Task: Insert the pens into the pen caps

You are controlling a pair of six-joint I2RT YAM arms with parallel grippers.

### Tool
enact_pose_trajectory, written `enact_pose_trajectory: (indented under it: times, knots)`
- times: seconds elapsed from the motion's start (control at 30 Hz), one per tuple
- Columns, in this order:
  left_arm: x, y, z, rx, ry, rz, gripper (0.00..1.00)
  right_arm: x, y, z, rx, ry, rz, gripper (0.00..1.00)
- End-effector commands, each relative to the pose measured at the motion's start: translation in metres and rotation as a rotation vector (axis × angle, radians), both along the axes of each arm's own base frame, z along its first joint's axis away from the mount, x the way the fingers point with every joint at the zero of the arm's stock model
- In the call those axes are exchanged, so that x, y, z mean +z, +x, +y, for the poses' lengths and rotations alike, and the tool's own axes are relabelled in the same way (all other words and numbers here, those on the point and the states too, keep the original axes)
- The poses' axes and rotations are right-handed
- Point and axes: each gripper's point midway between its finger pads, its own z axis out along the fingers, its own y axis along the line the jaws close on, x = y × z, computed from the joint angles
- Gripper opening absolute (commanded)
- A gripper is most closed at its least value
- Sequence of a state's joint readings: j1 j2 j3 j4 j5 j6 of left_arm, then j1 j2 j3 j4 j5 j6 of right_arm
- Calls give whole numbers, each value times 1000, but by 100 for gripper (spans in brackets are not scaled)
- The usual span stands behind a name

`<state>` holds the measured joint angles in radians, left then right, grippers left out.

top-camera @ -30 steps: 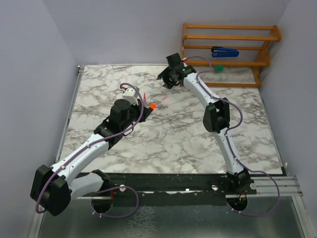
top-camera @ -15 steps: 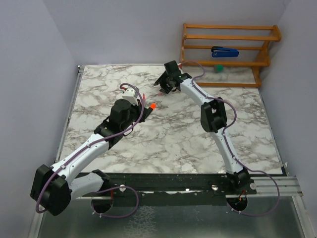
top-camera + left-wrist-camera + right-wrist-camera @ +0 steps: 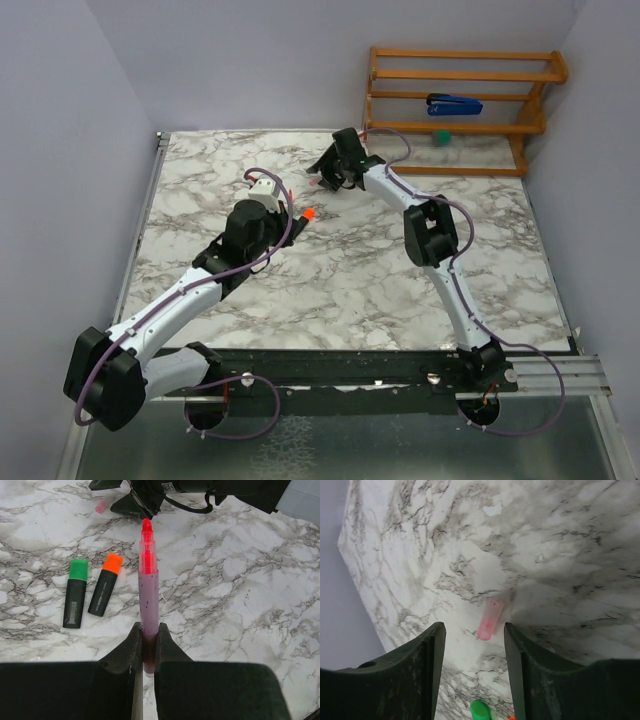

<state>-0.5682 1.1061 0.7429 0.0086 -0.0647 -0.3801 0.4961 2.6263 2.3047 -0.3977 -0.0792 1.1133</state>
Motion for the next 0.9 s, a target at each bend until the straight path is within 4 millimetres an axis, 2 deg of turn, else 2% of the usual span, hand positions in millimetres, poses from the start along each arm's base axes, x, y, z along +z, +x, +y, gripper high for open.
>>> enact_pose_trajectory:
  times: [0.0, 0.13, 0.4, 0.57, 0.87]
  knots:
    - [5, 7, 5, 27, 17, -15, 0, 14, 17, 24, 35, 112, -86, 56]
    - [6, 8, 6, 31, 19, -20, 0, 11, 22, 24, 4, 117, -82, 55]
    - [1, 8, 5, 26, 28, -7, 0, 31, 27, 27, 23, 132, -160, 55]
    - [-1, 9, 6, 30, 31, -3, 0, 49, 36, 37, 30, 213, -247, 55]
    - [-8, 12, 11, 58, 49, 5, 0, 50, 54, 57, 15, 332, -339, 54]
